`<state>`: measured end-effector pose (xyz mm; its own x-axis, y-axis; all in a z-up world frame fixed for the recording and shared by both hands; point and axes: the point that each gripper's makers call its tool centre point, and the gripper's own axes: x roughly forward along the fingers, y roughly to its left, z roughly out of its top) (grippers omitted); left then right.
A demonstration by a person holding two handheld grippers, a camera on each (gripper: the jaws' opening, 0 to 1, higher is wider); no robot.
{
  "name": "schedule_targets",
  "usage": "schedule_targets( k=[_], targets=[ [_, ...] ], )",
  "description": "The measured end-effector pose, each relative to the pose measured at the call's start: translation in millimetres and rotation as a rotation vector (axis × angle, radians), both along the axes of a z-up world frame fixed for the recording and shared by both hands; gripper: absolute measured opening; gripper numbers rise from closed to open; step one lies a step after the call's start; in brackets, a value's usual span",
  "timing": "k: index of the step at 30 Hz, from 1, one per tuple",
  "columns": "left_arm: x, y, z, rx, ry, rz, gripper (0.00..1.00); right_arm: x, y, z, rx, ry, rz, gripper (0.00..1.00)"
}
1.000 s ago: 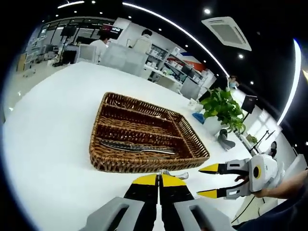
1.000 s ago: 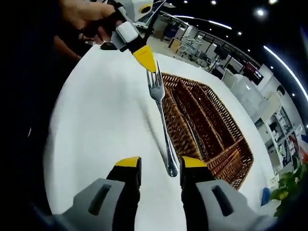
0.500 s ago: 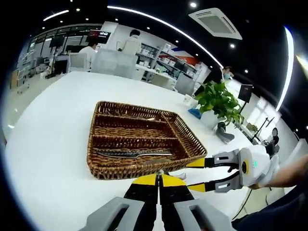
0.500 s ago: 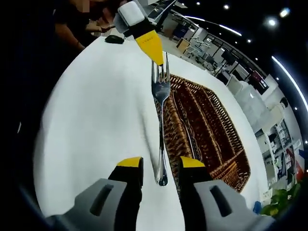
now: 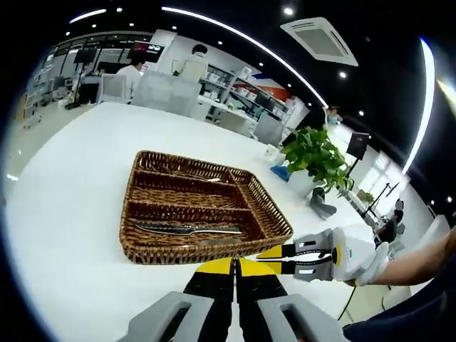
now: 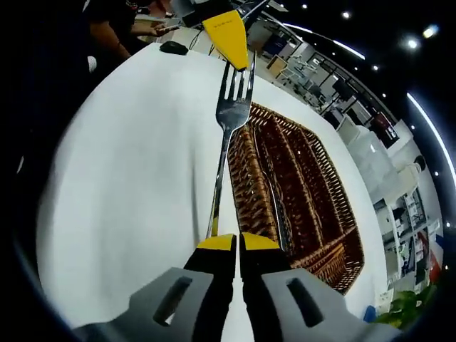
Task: Arrange the knives, forks, and spoons in their matching storage slots by inserting each utensil handle-first until every utensil is classified and aligned in the correct compartment
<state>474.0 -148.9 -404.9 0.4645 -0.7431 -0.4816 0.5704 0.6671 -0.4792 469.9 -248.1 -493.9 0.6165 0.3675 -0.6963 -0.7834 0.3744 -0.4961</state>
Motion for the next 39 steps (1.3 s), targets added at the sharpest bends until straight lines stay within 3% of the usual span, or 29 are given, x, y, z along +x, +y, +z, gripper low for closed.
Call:
schedule_targets(
  k=[4, 8, 12, 15, 20, 23, 26, 30, 35, 39],
  targets=[
    [-2.1, -4, -1.9, 0.014, -0.007, -0.009, 0.0, 0, -2, -1.4, -0.005, 0.001, 0.003, 0.0],
    [0.7, -3, 2.1, -0.006, -0.001, 0.002, 0.0, 4, -9, 10.3, 0.018, -0.025, -0.038, 0.04],
    [6.2, 1, 4.6, 0.003, -0.013, 0.012, 0.0, 5, -18, 32.6, 0.072, -0.069, -0.101, 0.1],
    [12.4, 6, 7.1, 0.002, -0.018, 0.03, 0.0, 2, -19, 51.8, 0.193, -0.07, -0.149, 0.24],
    [16.8, 4, 15.6, -0.006, -0.025, 0.032, 0.0, -9, -11, 60.2, 0.191, -0.065, -0.092, 0.36],
    [15.5, -5, 23.6, -0.029, -0.027, 0.011, 0.0, -17, 2, 55.7, 0.135, -0.059, -0.012, 0.39],
    [9.0, -19, 32.4, -0.063, -0.023, -0.025, 0.0, -20, 13, 53.9, 0.111, -0.071, 0.021, 0.38],
    [0.1, -30, 38.8, -0.106, -0.006, -0.044, 0.0, -19, 19, 56.7, 0.086, -0.097, 0.05, 0.29],
    [-4.6, -34, 40.5, -0.125, 0.005, -0.054, 0.0, -15, 14, 64.2, 0.076, -0.116, 0.039, 0.12],
    [-4.5, -32, 44.5, -0.14, 0.009, -0.052, 0.0, -15, 8, 66.5, 0.075, -0.121, 0.024, 0.07]
  ],
)
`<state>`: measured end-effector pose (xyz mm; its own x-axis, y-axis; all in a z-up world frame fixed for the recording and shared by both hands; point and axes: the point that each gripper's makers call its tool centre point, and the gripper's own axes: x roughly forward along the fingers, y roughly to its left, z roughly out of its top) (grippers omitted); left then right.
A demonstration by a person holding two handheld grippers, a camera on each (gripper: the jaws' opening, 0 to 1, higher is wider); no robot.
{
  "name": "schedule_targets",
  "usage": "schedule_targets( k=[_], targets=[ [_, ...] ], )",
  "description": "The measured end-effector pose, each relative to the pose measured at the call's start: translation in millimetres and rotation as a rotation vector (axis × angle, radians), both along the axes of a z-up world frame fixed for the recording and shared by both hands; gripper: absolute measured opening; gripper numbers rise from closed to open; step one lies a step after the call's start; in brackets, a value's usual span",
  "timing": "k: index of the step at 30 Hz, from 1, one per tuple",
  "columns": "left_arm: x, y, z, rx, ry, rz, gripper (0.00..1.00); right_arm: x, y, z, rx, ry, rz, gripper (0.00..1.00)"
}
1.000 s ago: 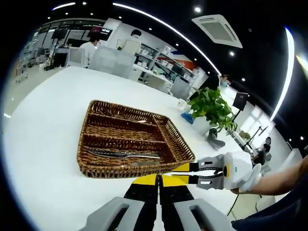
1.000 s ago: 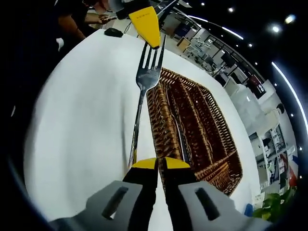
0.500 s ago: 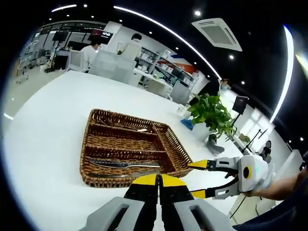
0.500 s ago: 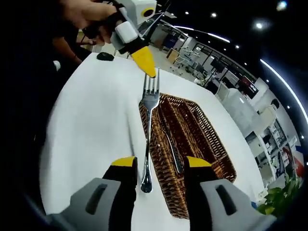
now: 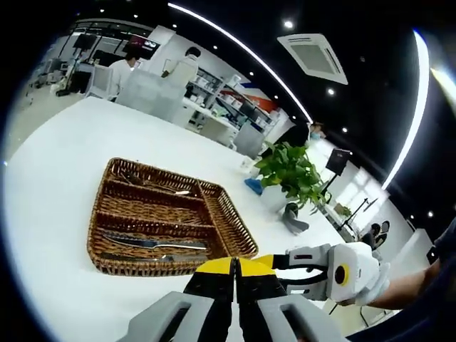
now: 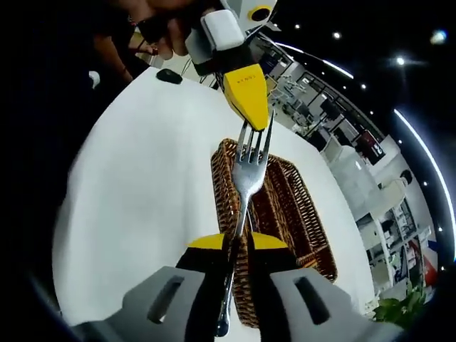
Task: Arrange the knives, forks, and spoons in their matching storage slots by inserting each utensil handle-first until every utensil is classified and aligned in the correct compartment
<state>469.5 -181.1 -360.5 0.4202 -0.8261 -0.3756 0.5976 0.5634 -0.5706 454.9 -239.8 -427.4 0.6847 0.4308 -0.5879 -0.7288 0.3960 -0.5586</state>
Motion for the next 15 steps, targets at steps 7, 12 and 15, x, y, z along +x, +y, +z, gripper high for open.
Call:
schedule_targets(
  k=[7, 12, 15],
  targets=[
    [1.7, -2, 6.0, -0.023, 0.0, -0.009, 0.0, 0, -5, 8.7, 0.016, -0.018, -0.025, 0.04],
    [-0.8, -4, 6.3, -0.028, 0.009, -0.027, 0.0, 0, -10, 14.5, 0.062, 0.001, -0.058, 0.02],
    [1.2, -4, 5.8, -0.039, 0.022, -0.031, 0.0, -1, -10, 16.8, 0.074, 0.014, -0.05, 0.02]
  ],
)
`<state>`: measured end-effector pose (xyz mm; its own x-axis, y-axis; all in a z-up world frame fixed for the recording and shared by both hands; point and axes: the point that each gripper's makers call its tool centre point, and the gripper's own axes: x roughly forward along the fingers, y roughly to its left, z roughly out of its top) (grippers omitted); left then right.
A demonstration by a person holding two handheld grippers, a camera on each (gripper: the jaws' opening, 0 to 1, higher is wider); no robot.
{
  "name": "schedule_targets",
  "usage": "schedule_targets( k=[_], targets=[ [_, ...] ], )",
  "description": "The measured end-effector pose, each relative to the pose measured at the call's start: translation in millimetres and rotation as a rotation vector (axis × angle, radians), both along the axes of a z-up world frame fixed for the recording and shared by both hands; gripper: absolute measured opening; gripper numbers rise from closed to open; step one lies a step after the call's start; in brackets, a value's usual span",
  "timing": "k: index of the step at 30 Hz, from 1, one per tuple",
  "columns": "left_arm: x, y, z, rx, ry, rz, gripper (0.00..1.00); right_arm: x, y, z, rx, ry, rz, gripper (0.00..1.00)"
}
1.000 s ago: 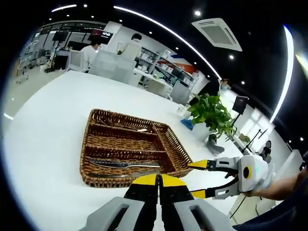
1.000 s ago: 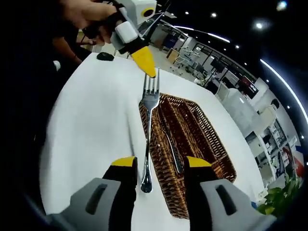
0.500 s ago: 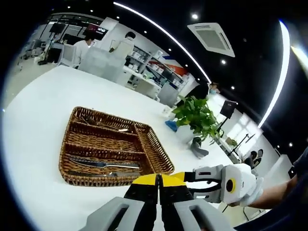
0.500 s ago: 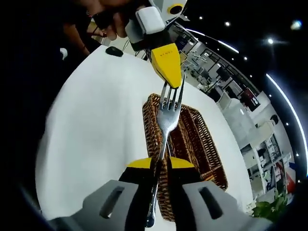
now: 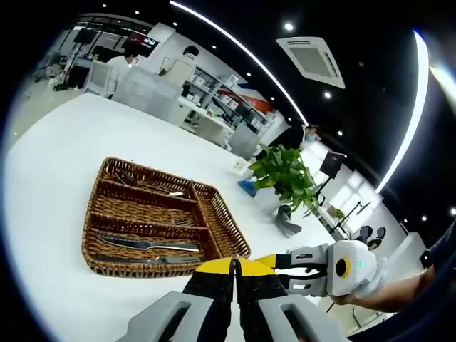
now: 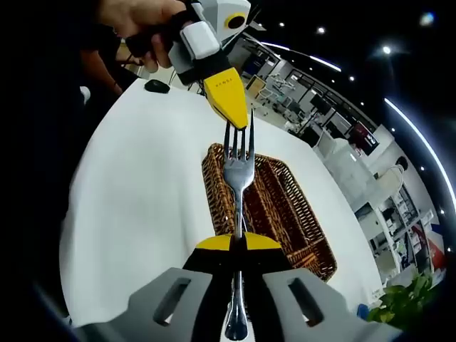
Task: Arrange the knives, forks, and spoons in their matching storage slots by inserting each utensil handle-first until every utensil is classified and aligned in the correct compartment
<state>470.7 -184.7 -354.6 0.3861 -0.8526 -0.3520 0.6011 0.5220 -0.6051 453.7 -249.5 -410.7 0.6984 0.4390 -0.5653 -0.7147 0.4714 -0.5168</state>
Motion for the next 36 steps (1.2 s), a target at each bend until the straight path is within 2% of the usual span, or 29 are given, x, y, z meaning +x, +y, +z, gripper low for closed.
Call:
schedule_targets(
  k=[1, 4, 6, 7, 8, 11, 15, 18, 21, 23, 27, 32, 36],
  targets=[
    [0.0, 0, 0.3, -0.007, 0.016, -0.004, 0.0, 0, 0, 0.8, -0.002, 0.001, 0.003, 0.02],
    [0.3, -1, 1.0, -0.01, 0.007, -0.019, 0.0, 0, -1, 2.3, 0.007, 0.019, 0.009, 0.02],
    [0.7, -2, 2.5, 0.007, -0.051, -0.047, 0.0, 0, 0, 2.6, 0.015, 0.039, 0.011, 0.01],
    [0.5, -2, 3.3, 0.003, -0.055, -0.051, 0.01, 1, -1, 3.1, 0.014, 0.04, 0.012, 0.01],
    [1.0, -3, 4.8, 0.01, -0.093, -0.069, 0.01, 1, -1, 4.0, 0.014, 0.041, 0.013, 0.01],
    [1.6, -1, 3.7, 0.067, -0.177, -0.102, 0.1, 3, 0, 5.2, 0.02, 0.058, 0.023, 0.01],
    [-0.7, -1, 4.4, 0.089, -0.207, -0.127, 0.15, 5, 2, 4.9, 0.021, 0.079, 0.051, 0.01],
    [3.6, 4, 6.0, 0.104, -0.253, -0.117, 0.25, 10, 4, 4.3, 0.018, 0.098, 0.069, 0.01],
    [7.1, 11, 5.3, 0.139, -0.309, -0.107, 0.39, 16, 4, 2.0, 0.015, 0.116, 0.088, 0.01],
    [8.2, 16, 4.5, 0.142, -0.316, -0.1, 0.49, 22, 6, -0.5, 0.024, 0.136, 0.099, 0.01],
    [11.0, 28, 2.5, 0.169, -0.347, -0.086, 0.59, 37, 8, -6.8, 0.025, 0.169, 0.113, 0.01],
    [12.1, 41, -0.8, 0.239, -0.435, -0.101, 0.71, 62, 10, -15.6, 0.028, 0.223, 0.123, 0.01],
    [9.4, 48, -3.7, 0.264, -0.455, -0.11, 0.79, 84, 11, -26.6, 0.013, 0.268, 0.137, 0.01]
  ],
)
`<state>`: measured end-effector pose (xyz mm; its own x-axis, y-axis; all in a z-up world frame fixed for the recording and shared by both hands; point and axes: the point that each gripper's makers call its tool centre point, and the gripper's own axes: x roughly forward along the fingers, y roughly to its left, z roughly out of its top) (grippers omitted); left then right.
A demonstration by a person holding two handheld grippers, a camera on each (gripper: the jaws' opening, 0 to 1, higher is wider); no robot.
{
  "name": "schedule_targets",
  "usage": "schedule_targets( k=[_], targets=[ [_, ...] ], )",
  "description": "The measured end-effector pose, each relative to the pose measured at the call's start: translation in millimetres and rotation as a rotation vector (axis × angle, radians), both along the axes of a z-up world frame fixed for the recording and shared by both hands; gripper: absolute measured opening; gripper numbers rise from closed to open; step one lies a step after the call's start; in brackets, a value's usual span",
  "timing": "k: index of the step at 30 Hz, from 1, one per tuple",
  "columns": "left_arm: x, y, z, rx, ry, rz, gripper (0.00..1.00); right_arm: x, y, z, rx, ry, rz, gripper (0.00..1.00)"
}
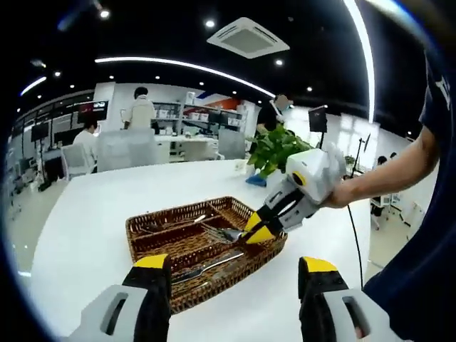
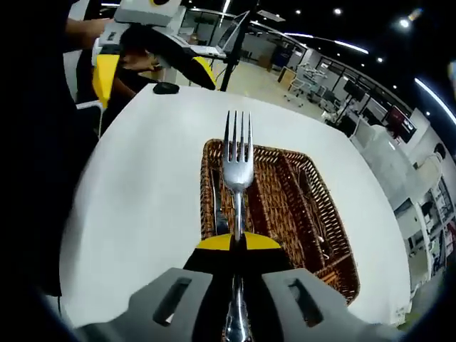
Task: Arrange the knives, forks, and spoons in their matching storage slots by inserting each utensil handle-first until every utensil is classified and aligned in the correct compartment
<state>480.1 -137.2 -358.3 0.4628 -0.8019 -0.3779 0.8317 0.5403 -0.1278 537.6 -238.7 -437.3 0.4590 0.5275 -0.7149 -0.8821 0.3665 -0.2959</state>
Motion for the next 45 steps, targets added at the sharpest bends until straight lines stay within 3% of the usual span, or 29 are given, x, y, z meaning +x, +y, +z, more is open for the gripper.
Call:
schedule_targets(
  k=[5, 10, 19, 31, 45],
  targets=[
    [-2.3, 5, -8.5, 0.038, 0.003, -0.008, 0.85, 27, 3, -9.4, -0.053, 0.02, 0.04, 0.01],
    [-1.3, 6, -11.8, 0.027, 0.02, -0.002, 0.9, 56, 10, -19.3, -0.105, 0.039, 0.075, 0.01],
    [4.3, 14, -15.5, 0.033, 0.012, 0.025, 0.97, 85, 18, -47.4, -0.167, 0.095, 0.097, 0.02],
    [13.1, 28, -26.1, 0.048, 0.042, 0.06, 0.97, 99, 20, -73.8, -0.211, 0.145, 0.111, 0.02],
    [19.9, 36, -27.9, 0.054, 0.054, 0.065, 0.95, 108, 40, -87.9, -0.228, 0.186, 0.121, 0.02]
  ],
)
